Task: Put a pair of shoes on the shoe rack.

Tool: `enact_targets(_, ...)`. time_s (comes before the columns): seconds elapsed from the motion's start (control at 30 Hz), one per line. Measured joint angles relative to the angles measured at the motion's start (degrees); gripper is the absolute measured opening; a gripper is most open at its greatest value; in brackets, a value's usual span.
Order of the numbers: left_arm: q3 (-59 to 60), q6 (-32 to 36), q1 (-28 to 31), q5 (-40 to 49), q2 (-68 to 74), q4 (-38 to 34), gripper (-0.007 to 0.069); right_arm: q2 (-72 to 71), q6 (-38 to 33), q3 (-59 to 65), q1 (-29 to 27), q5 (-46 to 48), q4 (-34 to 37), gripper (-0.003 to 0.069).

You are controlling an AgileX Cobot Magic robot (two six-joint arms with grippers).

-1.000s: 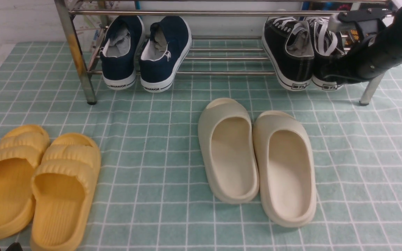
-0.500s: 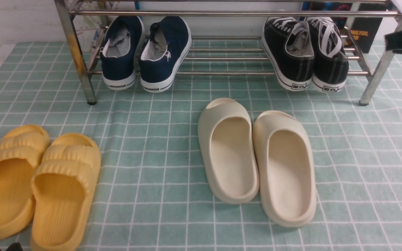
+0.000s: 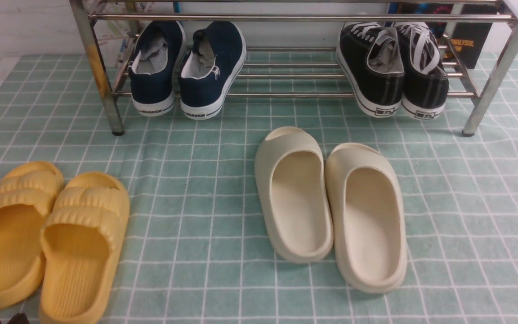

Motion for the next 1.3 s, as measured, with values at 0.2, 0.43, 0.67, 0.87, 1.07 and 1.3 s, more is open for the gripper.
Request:
enact_targets(0.2, 0.0, 0.0, 0.0, 0.0, 0.0, 0.0, 0.0239, -5.8, 0.1, 0.0, 0.0, 12.1, 3.9, 0.0016)
enact_targets(0.43, 0.0, 0.0, 0.0, 0.0, 0.0, 0.0, 0.0239, -8.8, -0.1, 0.0, 0.0, 12.8, 2.8, -0.0003)
enact_targets(0.67, 0.0, 0.0, 0.0, 0.0, 0.0, 0.0, 0.0239, -11.5, -3.1, 6.1, 0.0, 4.2, -0.2, -0.0005)
enact_targets(0.87, 0.0, 0.1, 0.0, 0.0, 0.0, 0.0, 0.0239, -21.7, -0.1, 27.5, -0.4, -19.6, -10.0, -0.0005)
enact_targets(1.07, 0.0, 0.1, 0.0, 0.0, 0.0, 0.0, 0.0239, -32.2, 12.4, 45.4, -6.5, -32.7, -16.3, -0.0005)
enact_targets(1.3, 0.0, 0.1, 0.0, 0.0, 0.0, 0.0, 0.0239, -39.3, 20.3, 52.6, -11.8, -30.7, -19.6, -0.0005)
